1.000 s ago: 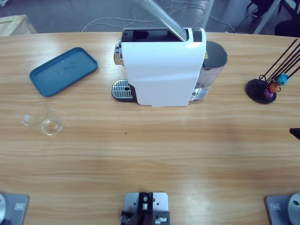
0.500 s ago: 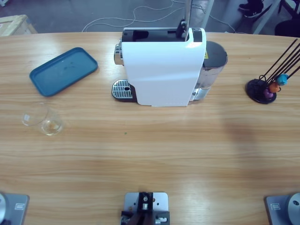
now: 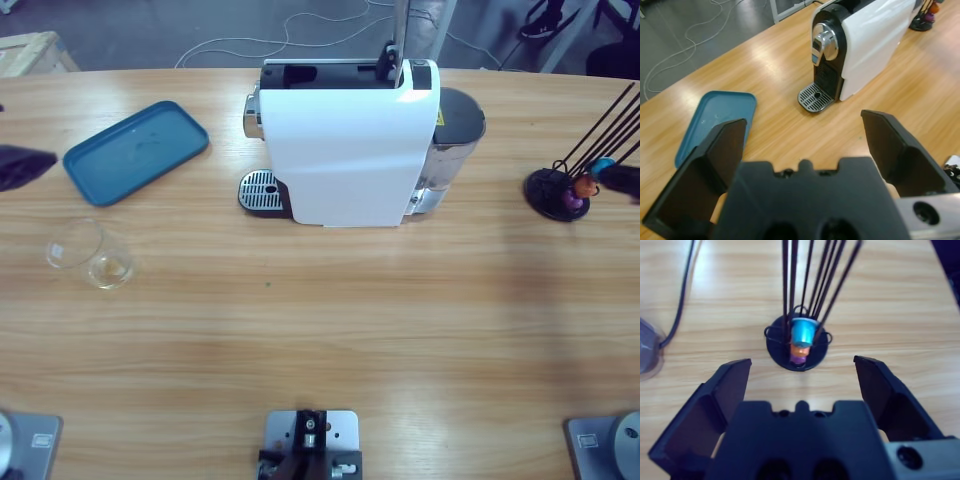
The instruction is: Pour coffee
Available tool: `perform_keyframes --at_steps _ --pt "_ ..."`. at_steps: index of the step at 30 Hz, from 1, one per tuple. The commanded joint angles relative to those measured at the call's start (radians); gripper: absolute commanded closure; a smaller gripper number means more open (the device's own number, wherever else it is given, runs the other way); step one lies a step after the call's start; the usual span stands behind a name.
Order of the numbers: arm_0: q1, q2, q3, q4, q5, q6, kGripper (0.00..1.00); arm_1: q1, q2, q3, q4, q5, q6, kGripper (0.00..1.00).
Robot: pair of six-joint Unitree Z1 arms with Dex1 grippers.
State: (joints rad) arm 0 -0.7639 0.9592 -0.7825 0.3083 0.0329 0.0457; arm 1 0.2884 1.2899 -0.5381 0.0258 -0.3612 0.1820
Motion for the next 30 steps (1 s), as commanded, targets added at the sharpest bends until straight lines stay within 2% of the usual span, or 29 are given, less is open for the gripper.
perform_keyframes --at_steps 1,2,5,6,7,17,18,19,20,24,26,30 --pt "-0.012 -0.023 0.037 -0.017 -0.014 -0.015 0.013 -0.034 0.112 0.07 -0.131 0.017 -0.001 0.115" --pt "-0.012 -0.022 0.032 -0.017 -0.014 -0.015 0.013 -0.039 0.123 0.072 -0.142 0.021 -0.002 0.117" --pt "-0.012 -0.022 0.018 -0.018 -0.014 -0.015 0.013 -0.061 0.138 0.098 -0.212 0.03 -0.002 0.221" --pt "-0.012 -0.022 0.016 -0.018 -0.014 -0.015 0.013 -0.069 0.146 0.109 -0.242 0.036 -0.001 0.306" --pt "-0.012 -0.022 0.015 -0.018 -0.014 -0.015 0.013 -0.074 0.157 0.12 -0.268 0.044 -0.002 0.335" --pt "-0.012 0.018 -0.019 -0.018 -0.013 -0.018 0.013 -0.103 0.202 0.152 -0.36 0.053 -0.003 0.34" --pt "-0.012 0.02 -0.019 -0.018 -0.013 -0.018 0.013 -0.106 0.195 0.154 -0.362 0.048 -0.003 0.35" --pt "-0.012 0.021 -0.018 -0.018 -0.013 -0.018 0.013 -0.109 0.189 0.159 -0.366 0.047 -0.003 0.432" --pt "-0.012 0.022 -0.018 -0.018 -0.013 -0.018 0.013 -0.112 0.189 0.16 -0.366 0.047 -0.003 0.451" --pt "-0.012 0.026 -0.023 -0.018 -0.011 -0.026 0.013 -0.117 0.189 0.16 -0.369 0.058 -0.008 0.463" --pt "-0.012 0.024 -0.023 -0.018 -0.011 -0.027 0.013 -0.12 0.189 0.161 -0.371 0.065 -0.013 0.69" --pt "-0.012 0.015 -0.056 -0.01 0.01 -0.029 0.013 -0.134 0.198 0.162 -0.381 0.08 -0.016 0.703"
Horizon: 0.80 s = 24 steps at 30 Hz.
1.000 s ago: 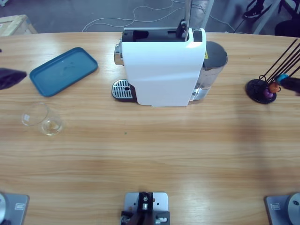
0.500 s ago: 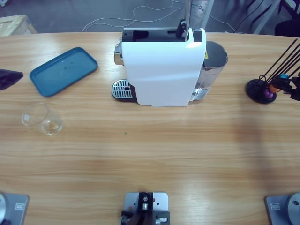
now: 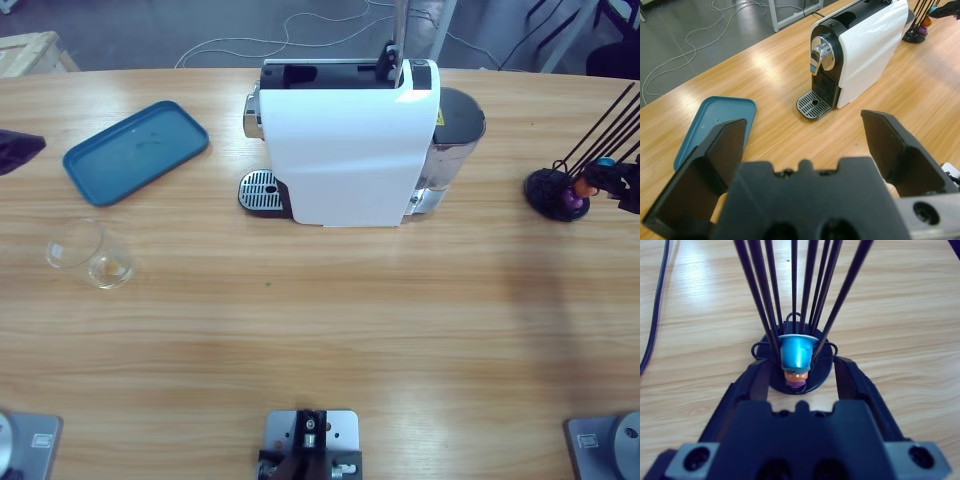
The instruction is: Pour coffee
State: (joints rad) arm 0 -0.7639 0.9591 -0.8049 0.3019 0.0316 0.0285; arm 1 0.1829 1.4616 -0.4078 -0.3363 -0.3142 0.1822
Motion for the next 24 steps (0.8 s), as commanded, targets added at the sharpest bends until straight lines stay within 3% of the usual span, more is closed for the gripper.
perform_keyframes --at_steps 1,8,10,12,13,14,24 --pt "-0.012 0.017 -0.043 0.0 0.012 -0.011 0.013 -0.036 0.032 0.032 -0.023 0.037 -0.017 0.704" --pt "-0.014 0.026 -0.043 0.006 0.01 -0.016 0.013 -0.046 0.036 0.04 -0.043 0.053 -0.022 0.712" --pt "-0.015 0.024 -0.05 0.012 0.01 -0.016 0.013 -0.046 0.044 0.043 -0.052 0.056 -0.025 0.868" --pt "-0.015 0.025 -0.051 0.013 0.01 -0.016 0.013 -0.046 0.05 0.046 -0.061 0.057 -0.027 0.895" --pt "-0.015 0.026 -0.051 0.013 0.01 -0.016 0.013 -0.046 0.049 0.048 -0.064 0.058 -0.029 0.983" --pt "-0.015 0.027 -0.05 0.013 0.01 -0.016 0.013 -0.046 0.049 0.05 -0.067 0.061 -0.03 0.999" --pt "-0.015 0.018 -0.025 0.013 0.01 -0.018 0.013 -0.047 0.057 0.05 -0.085 0.099 -0.053 1.0"
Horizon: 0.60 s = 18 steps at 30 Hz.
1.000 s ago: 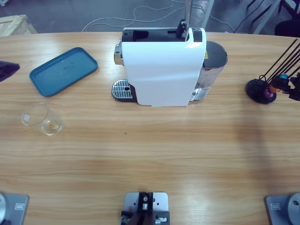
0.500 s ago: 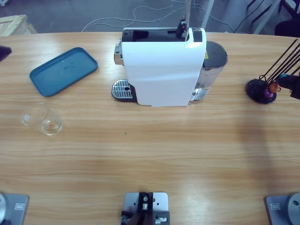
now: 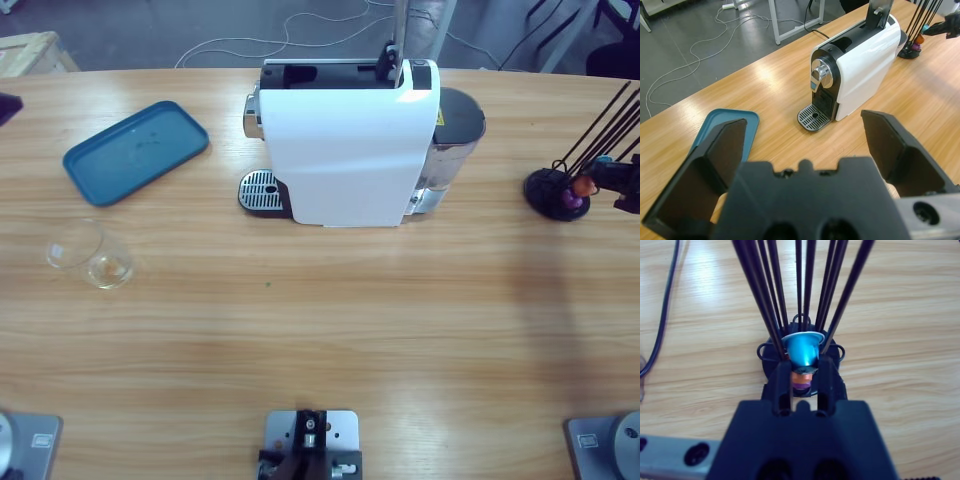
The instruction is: Pour coffee
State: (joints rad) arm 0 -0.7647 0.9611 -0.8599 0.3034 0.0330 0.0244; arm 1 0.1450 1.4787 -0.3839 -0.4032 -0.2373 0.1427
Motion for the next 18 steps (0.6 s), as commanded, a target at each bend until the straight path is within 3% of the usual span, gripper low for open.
perform_keyframes --at_steps 1,7,18 --pt "-0.015 0.017 0.03 0.01 0.008 -0.014 0.013 -0.008 0.033 0.027 -0.017 0.02 -0.014 1.0" --pt "-0.015 0.017 0.038 0.007 0.007 -0.014 0.013 -0.017 -0.079 -0.004 0.05 0.012 -0.014 1.0" --pt "-0.024 0.014 0.066 -0.003 0.005 -0.021 0.013 -0.028 -0.256 -0.207 0.34 -0.017 -0.037 1.0"
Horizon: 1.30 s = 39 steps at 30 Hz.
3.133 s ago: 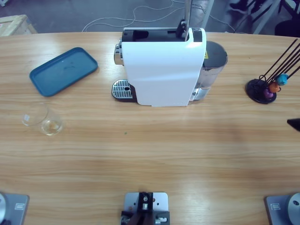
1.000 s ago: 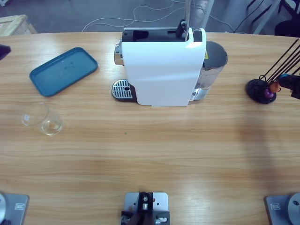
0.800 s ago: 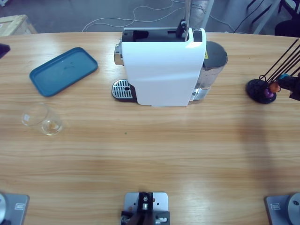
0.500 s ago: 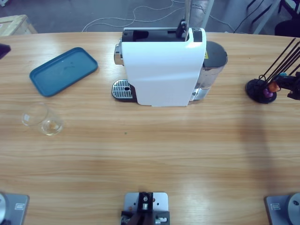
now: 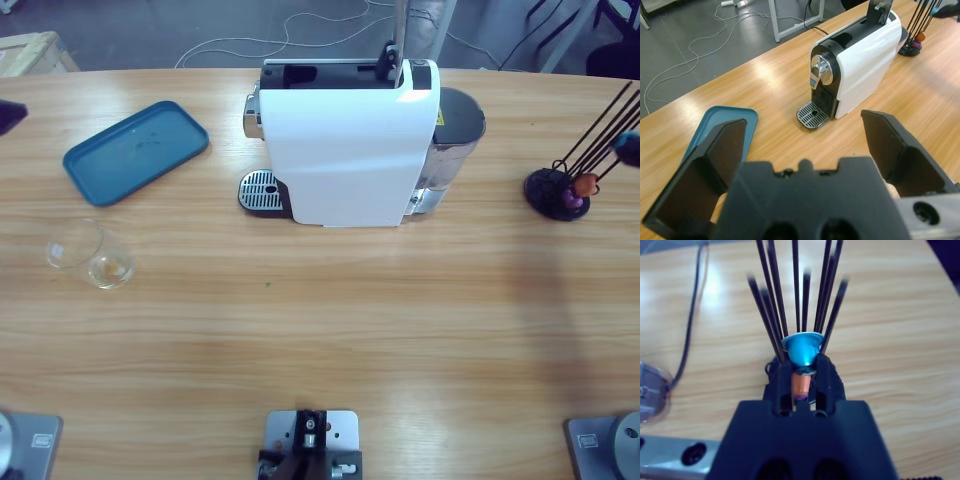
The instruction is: Pour coffee
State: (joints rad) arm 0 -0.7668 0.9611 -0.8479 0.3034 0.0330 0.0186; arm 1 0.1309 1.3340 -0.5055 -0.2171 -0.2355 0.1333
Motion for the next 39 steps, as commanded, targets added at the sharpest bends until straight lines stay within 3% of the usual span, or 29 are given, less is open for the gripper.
perform_keyframes --at_steps 1,12,15,17,20,24,27,32,39 --pt "-0.022 0.015 0.057 -0.003 0.005 -0.016 0.013 -0.014 -0.131 -0.098 0.18 -0.027 -0.026 1.0" --pt "-0.029 0.014 0.087 -0.015 -0.001 -0.028 0.012 0.052 -0.41 -0.249 0.439 -0.029 -0.044 1.0" --pt "-0.032 0.012 0.089 -0.02 -0.001 -0.031 0.01 0.123 -0.436 -0.259 0.459 0.079 -0.049 1.0" --pt "-0.036 0.012 0.094 -0.019 0.0 -0.031 0.01 0.251 -0.42 -0.261 0.461 0.175 -0.122 1.0" --pt "-0.063 0.017 0.1 -0.019 -0.001 -0.029 0.01 0.428 -0.343 -0.303 0.466 0.23 -0.248 1.0" --pt "-0.077 0.022 0.106 -0.02 0.001 -0.031 0.01 0.558 -0.137 -0.452 0.468 0.374 -0.469 1.0" --pt "-0.077 0.02 0.112 -0.021 0.01 -0.031 0.01 0.623 0.032 -0.609 0.502 0.444 -0.555 1.0" --pt "-0.077 0.01 0.127 -0.021 0.016 -0.03 0.009 0.691 0.284 -0.896 0.645 0.432 -0.659 1.0" --pt "-0.077 -0.003 0.148 -0.023 0.048 -0.029 0.009 0.696 0.432 -1.041 0.686 0.401 -0.732 1.0"
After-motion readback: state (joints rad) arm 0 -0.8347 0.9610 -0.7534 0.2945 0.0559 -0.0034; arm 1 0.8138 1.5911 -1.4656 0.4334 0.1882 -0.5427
